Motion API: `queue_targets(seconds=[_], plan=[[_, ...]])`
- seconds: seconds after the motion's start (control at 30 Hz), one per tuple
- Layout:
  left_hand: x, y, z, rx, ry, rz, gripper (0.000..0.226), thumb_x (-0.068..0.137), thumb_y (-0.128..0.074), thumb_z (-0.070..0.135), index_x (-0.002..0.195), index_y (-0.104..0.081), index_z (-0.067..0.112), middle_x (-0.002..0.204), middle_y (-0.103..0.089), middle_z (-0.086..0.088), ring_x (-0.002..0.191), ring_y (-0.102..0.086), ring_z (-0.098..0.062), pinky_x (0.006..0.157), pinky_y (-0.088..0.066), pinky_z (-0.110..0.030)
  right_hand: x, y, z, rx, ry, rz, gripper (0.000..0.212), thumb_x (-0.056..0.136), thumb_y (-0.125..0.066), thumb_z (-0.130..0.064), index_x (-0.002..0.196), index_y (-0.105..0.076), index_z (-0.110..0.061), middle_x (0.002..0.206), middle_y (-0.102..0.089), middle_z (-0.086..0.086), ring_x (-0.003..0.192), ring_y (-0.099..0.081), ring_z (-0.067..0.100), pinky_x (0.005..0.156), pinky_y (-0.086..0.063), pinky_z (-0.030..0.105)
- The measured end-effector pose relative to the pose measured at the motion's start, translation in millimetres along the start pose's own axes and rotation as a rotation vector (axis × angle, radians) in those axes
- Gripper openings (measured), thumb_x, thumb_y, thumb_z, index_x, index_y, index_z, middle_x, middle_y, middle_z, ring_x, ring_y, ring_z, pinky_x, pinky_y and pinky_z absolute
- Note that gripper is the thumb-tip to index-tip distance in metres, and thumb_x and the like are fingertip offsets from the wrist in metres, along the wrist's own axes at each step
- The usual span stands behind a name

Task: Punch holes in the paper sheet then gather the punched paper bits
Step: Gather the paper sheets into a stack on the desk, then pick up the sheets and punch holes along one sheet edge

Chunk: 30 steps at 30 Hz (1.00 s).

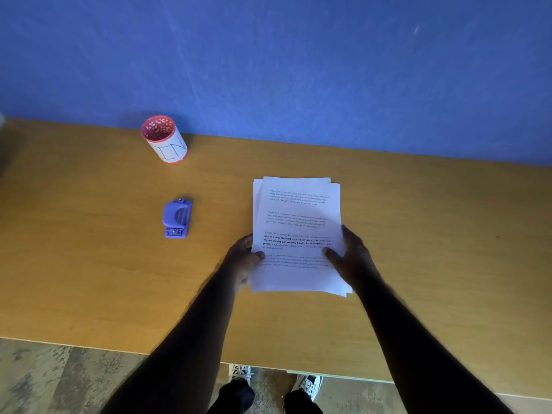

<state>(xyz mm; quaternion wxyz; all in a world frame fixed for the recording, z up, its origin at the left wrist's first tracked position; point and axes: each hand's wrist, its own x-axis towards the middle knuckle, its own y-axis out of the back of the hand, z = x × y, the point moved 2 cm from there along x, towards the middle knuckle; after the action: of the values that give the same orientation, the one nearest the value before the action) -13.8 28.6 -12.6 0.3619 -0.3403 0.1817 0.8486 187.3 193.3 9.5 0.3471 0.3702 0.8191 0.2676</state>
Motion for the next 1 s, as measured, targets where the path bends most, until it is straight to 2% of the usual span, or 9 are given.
queue_targets(seconds=[0.07, 0.13, 0.27, 0.37, 0.43, 0.57, 0.8, 0.9, 1.0], plan=[[0.3, 3.3, -0.3, -0.109, 0.044, -0.066, 0.048, 0.091, -0.060, -0.004, 0.134, -0.056, 0.016, 0.113, -0.070, -0.008, 0.090, -0.068, -0.024, 0.070, -0.055, -0.030, 4.7, 14.3, -2.5, 0.101, -0.148, 0.034, 0.070, 0.085, -0.072, -0.037, 0.145, -0.046, -0.013, 0.143, -0.054, 0.014, 0.125, -0.056, 0.031, 0.104, -0.046, 0.040], [-2.1, 5.4, -0.6, -0.189, 0.066, -0.147, 0.047, 0.091, -0.060, -0.005, 0.132, -0.057, 0.016, 0.111, -0.072, -0.008, 0.093, -0.069, -0.025, 0.075, -0.056, -0.034, 7.7, 18.7, -3.4, 0.391, -0.246, -0.087, 0.049, 0.086, -0.074, -0.031, 0.129, -0.062, -0.010, 0.127, -0.067, 0.013, 0.109, -0.067, 0.030, 0.094, -0.054, 0.042], [-11.8, 6.2, 3.3, -0.233, 0.054, -0.330, 0.046, 0.084, -0.061, -0.009, 0.125, -0.060, 0.011, 0.122, -0.071, -0.014, 0.103, -0.069, -0.030, 0.084, -0.056, -0.038, -2.0, 19.3, -6.8, 0.789, -0.287, -0.346, 0.031, 0.089, -0.068, -0.010, 0.120, -0.067, -0.004, 0.120, -0.071, 0.018, 0.109, -0.067, 0.039, 0.100, -0.050, 0.054], [-14.1, 8.7, 14.1, -0.208, 0.016, -0.378, 0.057, 0.072, -0.066, -0.003, 0.127, -0.060, 0.009, 0.125, -0.069, -0.015, 0.112, -0.065, -0.034, 0.094, -0.051, -0.044, -4.8, 20.0, -14.2, 0.804, -0.186, -0.313, 0.031, 0.088, -0.065, 0.001, 0.119, -0.066, 0.001, 0.120, -0.070, 0.021, 0.111, -0.066, 0.041, 0.099, -0.051, 0.055], [-12.9, 9.3, 25.5, -0.245, -0.047, -0.348, 0.048, 0.080, -0.065, -0.003, 0.126, -0.061, 0.008, 0.124, -0.069, -0.015, 0.116, -0.063, -0.036, 0.098, -0.050, -0.046, -6.4, 21.1, -19.8, 0.800, -0.136, -0.276, 0.031, 0.087, -0.066, 0.002, 0.119, -0.066, 0.003, 0.122, -0.069, 0.023, 0.112, -0.065, 0.042, 0.099, -0.050, 0.056], [-13.9, 9.5, 61.5, -0.318, -0.251, -0.321, 0.035, 0.083, -0.068, 0.005, 0.117, -0.066, 0.012, 0.115, -0.074, -0.008, 0.108, -0.069, -0.028, 0.085, -0.057, -0.035, -9.7, 30.6, -35.3, 0.756, 0.017, -0.232, 0.028, 0.088, -0.068, -0.002, 0.117, -0.069, -0.001, 0.117, -0.073, 0.016, 0.108, -0.069, 0.036, 0.096, -0.053, 0.056], [-31.0, 11.2, 123.7, -0.266, -0.591, -0.237, 0.035, 0.069, -0.082, 0.011, 0.100, -0.078, 0.025, 0.110, -0.077, 0.001, 0.106, -0.071, -0.019, 0.090, -0.056, -0.033, -5.7, 57.0, -65.4, 0.783, 0.163, -0.134, 0.031, 0.085, -0.073, -0.004, 0.116, -0.071, -0.009, 0.116, -0.075, 0.007, 0.108, -0.070, 0.027, 0.096, -0.054, 0.052], [-37.4, 7.9, 132.7, -0.203, -0.656, -0.242, 0.035, 0.068, -0.084, 0.022, 0.102, -0.078, 0.026, 0.111, -0.076, 0.000, 0.107, -0.071, -0.020, 0.087, -0.056, -0.029, -2.6, 64.1, -72.9, 0.849, 0.189, -0.089, 0.033, 0.082, -0.077, -0.004, 0.113, -0.073, -0.016, 0.117, -0.074, 0.005, 0.109, -0.070, 0.024, 0.095, -0.054, 0.048], [-37.3, 4.2, 132.1, -0.111, -0.675, -0.234, 0.038, 0.069, -0.085, 0.029, 0.105, -0.077, 0.030, 0.113, -0.076, 0.001, 0.108, -0.071, -0.021, 0.090, -0.056, -0.036, 0.5, 66.1, -75.7, 0.880, 0.216, -0.078, 0.033, 0.080, -0.079, -0.003, 0.106, -0.075, -0.023, 0.115, -0.075, 0.003, 0.109, -0.070, 0.022, 0.094, -0.055, 0.044]])
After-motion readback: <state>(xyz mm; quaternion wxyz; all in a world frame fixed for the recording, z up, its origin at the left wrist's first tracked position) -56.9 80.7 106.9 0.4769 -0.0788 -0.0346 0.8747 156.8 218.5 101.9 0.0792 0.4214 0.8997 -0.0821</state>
